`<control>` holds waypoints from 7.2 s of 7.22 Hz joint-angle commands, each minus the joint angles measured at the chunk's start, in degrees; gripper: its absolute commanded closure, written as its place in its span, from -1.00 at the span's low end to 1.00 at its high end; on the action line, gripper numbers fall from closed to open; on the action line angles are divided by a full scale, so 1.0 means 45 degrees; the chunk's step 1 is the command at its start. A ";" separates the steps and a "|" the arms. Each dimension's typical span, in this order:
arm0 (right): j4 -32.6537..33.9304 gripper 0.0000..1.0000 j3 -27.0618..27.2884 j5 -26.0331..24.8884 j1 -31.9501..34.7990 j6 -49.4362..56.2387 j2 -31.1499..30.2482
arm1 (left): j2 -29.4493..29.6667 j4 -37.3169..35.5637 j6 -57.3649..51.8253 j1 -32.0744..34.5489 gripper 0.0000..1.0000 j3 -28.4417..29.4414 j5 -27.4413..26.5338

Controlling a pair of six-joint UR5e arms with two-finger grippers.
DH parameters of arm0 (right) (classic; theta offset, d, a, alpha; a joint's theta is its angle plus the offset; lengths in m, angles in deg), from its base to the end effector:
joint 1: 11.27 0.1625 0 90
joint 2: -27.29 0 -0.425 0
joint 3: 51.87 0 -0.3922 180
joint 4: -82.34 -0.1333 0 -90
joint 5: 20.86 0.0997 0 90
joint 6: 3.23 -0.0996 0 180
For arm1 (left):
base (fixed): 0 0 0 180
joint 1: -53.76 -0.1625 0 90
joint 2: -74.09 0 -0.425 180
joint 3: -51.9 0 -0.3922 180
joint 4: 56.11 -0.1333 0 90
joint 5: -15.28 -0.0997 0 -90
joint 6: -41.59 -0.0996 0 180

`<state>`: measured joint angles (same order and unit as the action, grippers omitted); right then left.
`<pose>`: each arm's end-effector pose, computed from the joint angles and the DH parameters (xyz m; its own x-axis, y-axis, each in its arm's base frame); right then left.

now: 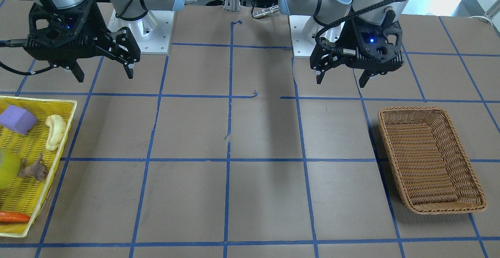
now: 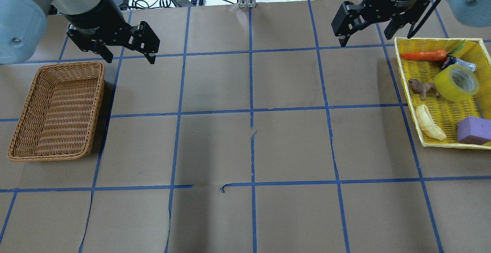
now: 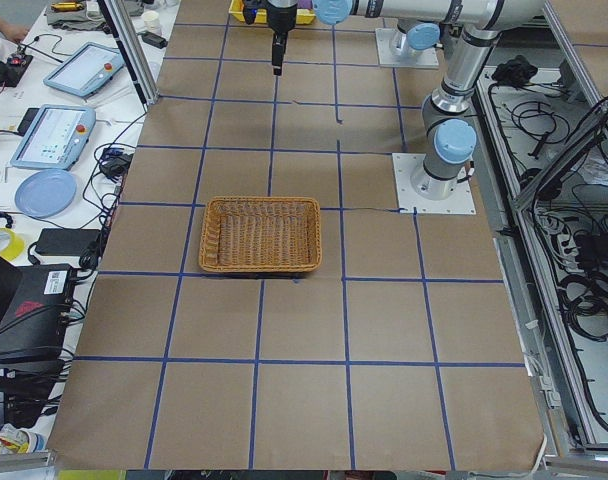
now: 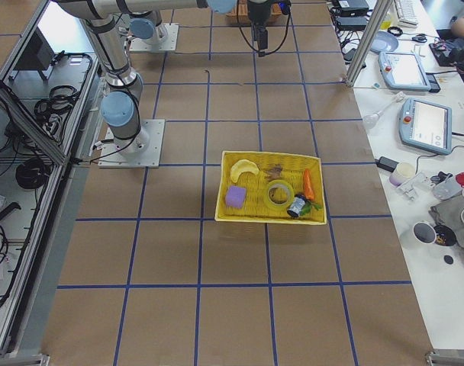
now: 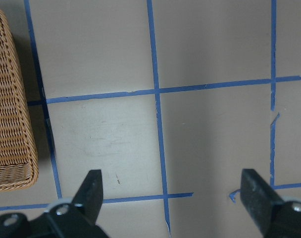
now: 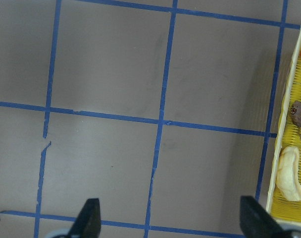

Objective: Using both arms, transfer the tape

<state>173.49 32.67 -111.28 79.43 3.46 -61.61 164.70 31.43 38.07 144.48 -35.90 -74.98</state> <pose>0.1388 -0.5064 0.5277 -0.9917 -0.1274 0.0184 -0.1286 0.9872 -0.0945 -0.1392 -0.5013 0.5060 -0.9973 0.0735 -0.0089 0.0739 0.9948 -0.0702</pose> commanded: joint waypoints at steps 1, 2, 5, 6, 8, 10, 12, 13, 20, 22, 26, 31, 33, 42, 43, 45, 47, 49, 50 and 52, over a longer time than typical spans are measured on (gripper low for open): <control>-0.0041 -1.00 0.0002 -0.0004 0.0001 -0.0003 -0.0010 | 0.0000 0.0000 0.0000 -0.0003 -1.00 0.0000 0.0000; -0.0041 -1.00 0.0003 -0.0004 0.0001 0.0017 -0.0029 | 0.0000 0.0000 0.0000 -0.0003 -1.00 0.0000 0.0000; -0.0061 -1.00 0.0022 -0.0004 0.0001 0.0017 -0.0049 | 0.0000 0.0000 0.0000 -0.0003 -1.00 0.0000 0.0000; -0.0061 -1.00 0.0041 -0.0004 0.0001 -0.0003 -0.0049 | 0.0000 0.0000 0.0000 -0.0003 -1.00 0.0000 -0.0019; -0.0061 -1.00 0.0061 -0.0004 0.0001 0.0017 -0.0049 | 0.0020 -0.0019 0.0000 -0.0003 -1.00 0.0000 -0.0058; -0.0060 -1.00 0.0061 -0.0004 0.0001 0.0017 -0.0049 | 0.0000 -0.0020 0.0000 -0.0003 -1.00 0.0000 -0.0039; -0.0060 -1.00 0.0061 0.0016 0.0001 0.0017 -0.0049 | 0.0000 -0.0020 0.0000 -0.0003 -1.00 0.0000 0.0000; -0.0061 -1.00 0.0061 -0.0003 0.0001 0.0017 -0.0049 | 0.0000 -0.0020 -0.0019 -0.0022 -1.00 0.0019 0.0078; -0.0061 -1.00 0.0081 -0.0004 0.0001 0.0017 -0.0068 | 0.0019 -0.0078 0.0000 -0.0003 -1.00 0.0020 0.0001; -0.0080 -1.00 0.0081 -0.0004 0.0001 0.0017 -0.0068 | 0.0000 -0.0078 0.0020 0.0016 -1.00 0.0020 0.0058; -0.0002 -1.00 -0.0114 0.0055 -0.0524 0.0270 0.0223 | 0.0000 -0.0078 0.0000 0.0016 -1.00 0.0020 0.0039; 0.1129 -1.00 -0.0212 0.0093 -0.5633 0.7303 0.2307 | 0.0000 -0.0078 0.0000 0.0016 -1.00 0.0000 0.0039; 0.2164 -1.00 -0.0134 0.1995 -0.7937 1.1133 0.4123 | 0.0000 -0.0078 0.0000 0.0016 -1.00 0.0020 0.0059; 0.4685 1.00 0.0980 0.2106 -0.8593 1.2088 0.6651 | 0.0000 -0.0078 0.0000 0.0016 -1.00 0.0000 0.0059; 0.4627 1.00 0.0979 0.2067 -0.8593 1.2010 0.6496 | 0.0000 -0.0078 0.0020 0.0016 -1.00 0.0000 0.0059; 0.4103 1.00 0.0979 0.1815 -0.7973 1.1076 0.4826 | 0.0000 -0.0078 0.0000 0.0016 -1.00 0.0000 0.0059; 0.3709 1.00 0.0979 0.0820 -0.6006 0.8898 0.3802 | 0.0000 -0.0078 0.0000 0.0016 -1.00 0.0000 0.0059; 0.3962 1.00 0.1057 0.0758 -0.3139 0.4421 0.3740 | 0.0000 -0.0078 0.0000 0.0016 -1.00 0.0000 0.0059; 0.4059 1.00 0.1038 0.0797 -0.1790 0.1704 0.3876 | 0.0000 -0.0078 0.0000 0.0016 -1.00 0.0000 0.0059; 0.6914 1.00 0.0941 0.1011 0.0729 -0.2384 0.5235 | 0.0000 -0.0078 0.0000 0.0016 -1.00 0.0000 0.0059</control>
<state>196.81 37.23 -107.29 75.20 4.77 -42.00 164.70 31.07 38.07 144.55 -35.90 -74.72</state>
